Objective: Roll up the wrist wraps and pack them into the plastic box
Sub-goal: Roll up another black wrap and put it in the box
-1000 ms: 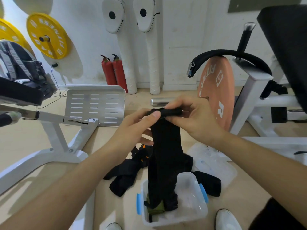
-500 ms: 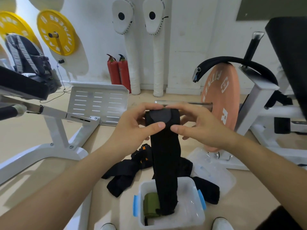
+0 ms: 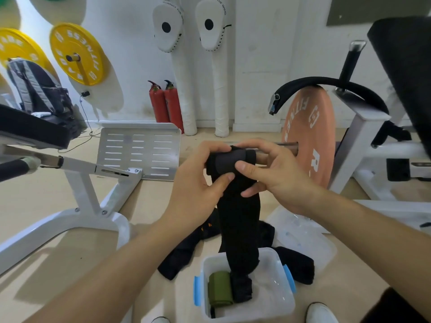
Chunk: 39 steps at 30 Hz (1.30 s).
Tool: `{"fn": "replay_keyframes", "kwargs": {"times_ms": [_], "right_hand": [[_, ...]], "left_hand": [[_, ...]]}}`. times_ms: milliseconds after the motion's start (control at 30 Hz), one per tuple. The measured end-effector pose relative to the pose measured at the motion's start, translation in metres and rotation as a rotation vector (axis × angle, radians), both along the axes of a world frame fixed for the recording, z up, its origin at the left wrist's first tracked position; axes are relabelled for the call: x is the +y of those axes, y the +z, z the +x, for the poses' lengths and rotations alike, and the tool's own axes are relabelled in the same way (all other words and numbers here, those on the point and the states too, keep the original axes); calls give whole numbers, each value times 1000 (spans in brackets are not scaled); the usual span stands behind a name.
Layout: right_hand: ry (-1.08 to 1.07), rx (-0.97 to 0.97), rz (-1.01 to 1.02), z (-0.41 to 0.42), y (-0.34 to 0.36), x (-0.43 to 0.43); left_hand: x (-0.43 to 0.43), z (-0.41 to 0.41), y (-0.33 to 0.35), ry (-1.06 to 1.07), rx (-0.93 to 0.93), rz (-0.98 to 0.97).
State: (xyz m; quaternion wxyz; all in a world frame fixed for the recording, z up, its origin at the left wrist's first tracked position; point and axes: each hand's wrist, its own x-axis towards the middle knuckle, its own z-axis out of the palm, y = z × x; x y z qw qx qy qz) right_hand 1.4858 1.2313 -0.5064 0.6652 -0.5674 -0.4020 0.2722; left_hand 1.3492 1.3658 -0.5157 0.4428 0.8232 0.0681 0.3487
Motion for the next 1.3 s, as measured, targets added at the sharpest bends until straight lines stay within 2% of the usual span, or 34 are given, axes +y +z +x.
{"fn": "replay_keyframes", "kwargs": {"times_ms": [67, 167, 233, 300, 400, 533, 700, 867, 967, 1133, 1300], "right_hand": [[-3, 15, 14, 3, -1, 1], [-8, 16, 69, 7, -5, 3], [7, -10, 95, 8, -9, 5], [21, -75, 103, 8, -12, 7], [-2, -191, 89, 4, -13, 10], [-3, -228, 69, 1, -10, 9], [76, -141, -97, 3, -2, 2], [172, 96, -202, 9, 5, -2], [163, 86, -255, 10, 2, -1], [151, 151, -173, 5, -1, 1], [102, 179, -108, 2, -6, 5]], "left_hand": [[-3, -1, 4, 19, 68, -142], [-5, -2, 12, -57, 233, -535], [-5, -2, 17, -128, 247, -790], [-3, -1, 19, -133, 231, -855], [-3, 1, 15, -94, 210, -816], [0, 3, 12, -97, 148, -781], [7, -1, 14, -142, 118, -629], [10, -2, 6, -115, 120, -249], [9, -2, 5, -137, 74, -213], [14, -3, 4, -91, 94, -32], [14, -1, 1, -36, 86, 70]]}}
